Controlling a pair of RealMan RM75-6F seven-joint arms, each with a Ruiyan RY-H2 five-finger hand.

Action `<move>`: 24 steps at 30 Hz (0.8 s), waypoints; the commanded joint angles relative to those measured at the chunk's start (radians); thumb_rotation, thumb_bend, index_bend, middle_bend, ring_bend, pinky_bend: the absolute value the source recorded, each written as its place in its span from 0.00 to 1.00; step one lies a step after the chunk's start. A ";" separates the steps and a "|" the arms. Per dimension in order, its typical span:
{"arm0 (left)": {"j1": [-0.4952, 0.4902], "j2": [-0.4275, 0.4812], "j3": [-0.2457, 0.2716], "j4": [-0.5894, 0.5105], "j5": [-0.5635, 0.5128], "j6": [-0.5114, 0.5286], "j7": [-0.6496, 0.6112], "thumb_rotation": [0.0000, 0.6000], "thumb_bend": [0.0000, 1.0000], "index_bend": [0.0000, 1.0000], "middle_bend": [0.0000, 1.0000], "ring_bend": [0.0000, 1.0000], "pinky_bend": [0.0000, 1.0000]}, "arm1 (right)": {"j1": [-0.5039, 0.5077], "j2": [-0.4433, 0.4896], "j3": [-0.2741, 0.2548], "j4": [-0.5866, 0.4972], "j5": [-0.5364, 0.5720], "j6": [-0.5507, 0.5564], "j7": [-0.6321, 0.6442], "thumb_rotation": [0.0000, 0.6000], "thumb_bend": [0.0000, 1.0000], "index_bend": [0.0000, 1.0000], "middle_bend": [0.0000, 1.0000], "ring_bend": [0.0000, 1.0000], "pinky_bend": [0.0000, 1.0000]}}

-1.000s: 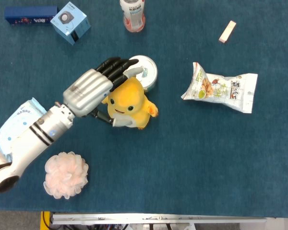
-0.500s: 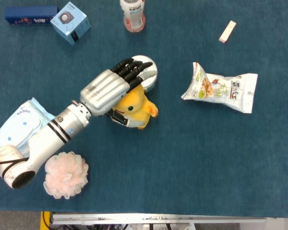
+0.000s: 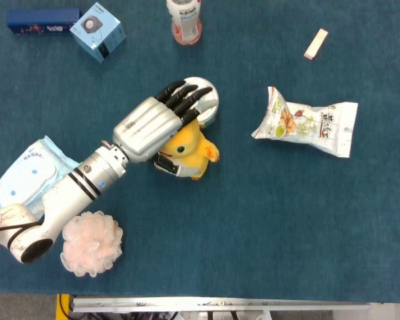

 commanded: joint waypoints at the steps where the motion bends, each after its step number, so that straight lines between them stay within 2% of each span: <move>1: 0.003 0.011 -0.011 -0.014 -0.009 0.014 -0.015 0.44 0.08 0.00 0.00 0.00 0.00 | -0.002 0.001 0.000 0.001 0.000 0.002 0.001 1.00 0.12 0.14 0.23 0.16 0.20; 11: -0.016 -0.004 0.001 -0.032 -0.009 -0.009 -0.011 0.44 0.08 0.00 0.00 0.00 0.00 | -0.006 -0.001 -0.003 0.004 -0.003 0.006 0.006 1.00 0.12 0.14 0.23 0.16 0.20; 19: -0.031 -0.041 0.006 0.021 -0.049 -0.049 -0.005 0.44 0.08 0.00 0.00 0.00 0.00 | -0.014 -0.002 -0.003 0.009 0.002 0.013 0.011 1.00 0.12 0.14 0.23 0.16 0.20; 24: -0.029 -0.032 -0.007 0.031 -0.079 -0.048 -0.014 0.44 0.08 0.00 0.00 0.00 0.00 | -0.015 -0.003 -0.002 0.012 0.003 0.012 0.013 1.00 0.12 0.14 0.23 0.16 0.20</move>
